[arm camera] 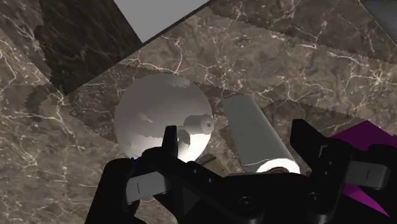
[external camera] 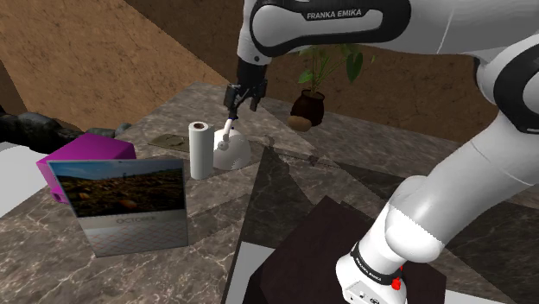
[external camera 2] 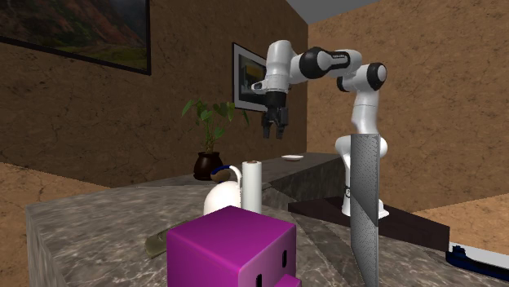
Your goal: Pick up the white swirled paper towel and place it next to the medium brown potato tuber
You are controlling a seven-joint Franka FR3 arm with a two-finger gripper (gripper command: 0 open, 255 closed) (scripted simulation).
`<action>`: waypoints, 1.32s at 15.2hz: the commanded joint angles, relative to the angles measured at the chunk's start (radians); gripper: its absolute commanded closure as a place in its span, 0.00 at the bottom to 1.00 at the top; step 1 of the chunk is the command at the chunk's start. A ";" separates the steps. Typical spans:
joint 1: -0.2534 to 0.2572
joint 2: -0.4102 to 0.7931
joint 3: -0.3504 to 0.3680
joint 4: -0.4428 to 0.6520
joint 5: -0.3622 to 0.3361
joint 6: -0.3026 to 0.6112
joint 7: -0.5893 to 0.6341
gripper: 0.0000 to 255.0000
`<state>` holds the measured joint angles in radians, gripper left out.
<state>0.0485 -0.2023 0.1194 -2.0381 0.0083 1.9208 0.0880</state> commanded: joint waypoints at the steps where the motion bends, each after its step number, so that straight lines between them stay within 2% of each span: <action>1: 0.009 0.075 0.018 0.058 -0.016 0.011 0.017 0.00; 11: 0.075 0.473 0.069 0.433 -0.128 -0.003 0.086 0.00; 20: 0.074 0.498 0.064 0.366 -0.136 0.088 0.092 0.00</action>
<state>0.1224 0.2940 0.1833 -1.6701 -0.1271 2.0045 0.1797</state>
